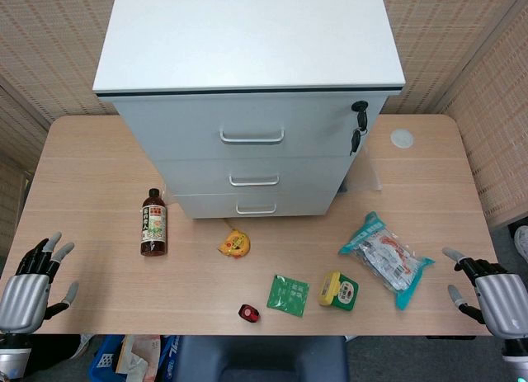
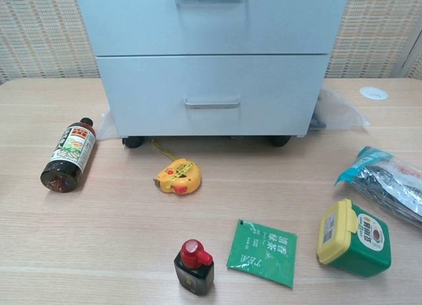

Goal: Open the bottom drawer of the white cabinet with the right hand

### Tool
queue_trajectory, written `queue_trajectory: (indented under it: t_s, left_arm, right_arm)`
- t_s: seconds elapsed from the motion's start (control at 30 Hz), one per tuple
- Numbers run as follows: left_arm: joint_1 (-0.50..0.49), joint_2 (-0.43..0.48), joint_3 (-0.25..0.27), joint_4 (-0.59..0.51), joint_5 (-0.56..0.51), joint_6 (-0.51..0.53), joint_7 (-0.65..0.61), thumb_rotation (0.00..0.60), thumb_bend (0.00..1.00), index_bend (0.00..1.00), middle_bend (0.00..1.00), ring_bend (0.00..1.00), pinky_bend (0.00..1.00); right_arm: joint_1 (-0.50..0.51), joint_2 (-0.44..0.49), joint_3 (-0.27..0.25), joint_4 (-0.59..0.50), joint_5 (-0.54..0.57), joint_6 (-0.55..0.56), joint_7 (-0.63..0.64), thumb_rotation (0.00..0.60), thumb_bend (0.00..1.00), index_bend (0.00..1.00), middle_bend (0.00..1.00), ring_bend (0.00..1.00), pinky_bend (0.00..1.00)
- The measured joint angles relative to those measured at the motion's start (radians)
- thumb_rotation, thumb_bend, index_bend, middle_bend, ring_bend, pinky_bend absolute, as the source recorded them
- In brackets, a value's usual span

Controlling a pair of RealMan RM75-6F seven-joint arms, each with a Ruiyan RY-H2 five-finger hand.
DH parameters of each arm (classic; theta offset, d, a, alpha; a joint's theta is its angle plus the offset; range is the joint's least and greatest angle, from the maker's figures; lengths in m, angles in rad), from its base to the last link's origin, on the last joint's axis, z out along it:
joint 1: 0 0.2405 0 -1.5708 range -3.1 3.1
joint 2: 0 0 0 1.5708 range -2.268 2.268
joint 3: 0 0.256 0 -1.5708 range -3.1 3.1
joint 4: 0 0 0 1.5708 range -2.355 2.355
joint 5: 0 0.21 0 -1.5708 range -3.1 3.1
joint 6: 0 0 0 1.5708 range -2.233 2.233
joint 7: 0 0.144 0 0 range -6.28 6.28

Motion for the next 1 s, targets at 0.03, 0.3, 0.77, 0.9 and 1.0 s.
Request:
queue_trajectory:
  t_s: [0.03,0.3,0.77,0.9,1.0]
  left_arm:
    - [0.0,0.0,0.0,0.001,0.0,0.0,0.0,0.6,0.36,0.15,0.0,0.04,0.12]
    - [0.0,0.0,0.0,-0.001,0.001,0.001,0.002,0.6,0.36,0.15,0.0,0.04,0.12]
    - [0.001,0.009,0.0,-0.012,0.008,0.008,0.004,0.6,0.36,0.15,0.0,0.04,0.12]
    - [0.003,0.012,0.0,-0.014,0.008,0.01,0.003,0.6,0.36,0.15,0.0,0.04,0.12]
    - [0.002,0.012,0.001,-0.015,0.01,0.009,0.004,0.6,0.36,0.15,0.0,0.04,0.12]
  right_arm:
    - [0.0,0.0,0.0,-0.001,0.0,0.0,0.0,0.6,0.31,0.23,0.44,0.42,0.49]
    - [0.003,0.001,-0.001,-0.003,-0.003,-0.003,0.0,0.6,0.31,0.23,0.44,0.42,0.49]
    - [0.097,0.047,0.034,-0.112,-0.026,-0.102,-0.112,0.6,0.31,0.23,0.69,0.65,0.54]
    - [0.153,0.07,0.053,-0.182,-0.019,-0.185,-0.164,0.6,0.31,0.23,0.78,0.75,0.69]
    - [0.205,0.083,0.073,-0.234,-0.002,-0.26,-0.204,0.6,0.31,0.19,0.81,0.81,0.75]
